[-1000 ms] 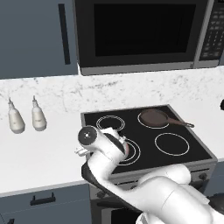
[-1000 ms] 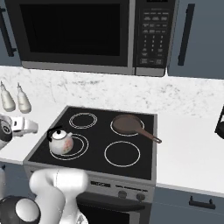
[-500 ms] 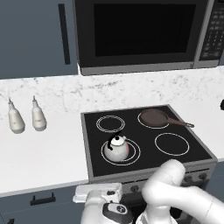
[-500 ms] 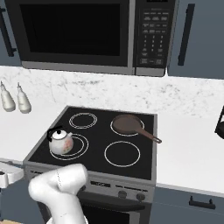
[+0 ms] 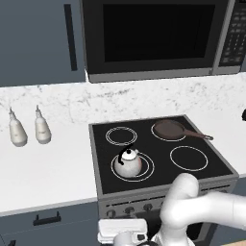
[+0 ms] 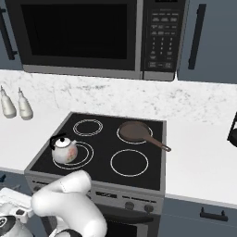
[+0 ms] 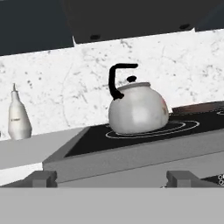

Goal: Pick the kettle from the counter and place it on a stove burner. Then turn the burner on.

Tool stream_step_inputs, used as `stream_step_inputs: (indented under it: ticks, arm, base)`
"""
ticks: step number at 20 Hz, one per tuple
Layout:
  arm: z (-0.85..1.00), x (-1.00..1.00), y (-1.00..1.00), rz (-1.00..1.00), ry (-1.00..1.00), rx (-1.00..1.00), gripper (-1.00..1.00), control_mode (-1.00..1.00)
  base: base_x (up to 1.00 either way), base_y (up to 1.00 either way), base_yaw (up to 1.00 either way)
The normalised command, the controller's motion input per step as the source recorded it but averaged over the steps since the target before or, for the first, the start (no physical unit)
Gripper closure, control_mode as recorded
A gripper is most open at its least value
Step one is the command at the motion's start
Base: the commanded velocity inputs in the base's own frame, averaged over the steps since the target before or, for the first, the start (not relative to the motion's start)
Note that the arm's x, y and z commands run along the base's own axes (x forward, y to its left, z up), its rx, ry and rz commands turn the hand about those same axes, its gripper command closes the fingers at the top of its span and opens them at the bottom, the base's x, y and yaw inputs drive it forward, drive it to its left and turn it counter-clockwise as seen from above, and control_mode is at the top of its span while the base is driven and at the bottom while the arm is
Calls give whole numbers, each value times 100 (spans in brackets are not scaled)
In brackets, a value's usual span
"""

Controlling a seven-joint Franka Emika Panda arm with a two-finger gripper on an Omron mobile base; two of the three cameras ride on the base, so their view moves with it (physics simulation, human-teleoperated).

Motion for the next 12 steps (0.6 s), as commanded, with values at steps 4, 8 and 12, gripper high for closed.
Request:
stream_step_inputs:
  ticks: [4, 8, 12]
  arm:
    - [-20, 33, 1, 0, -11, 0, -100, -100]
    - [-33, 23, 4, -2, -6, -3, -100, -100]
    - [-88, -4, 9, -2, -1, -7, -100, -100]
  base:
    - [0, 0, 0]
    - [0, 0, 0]
    - [0, 0, 0]
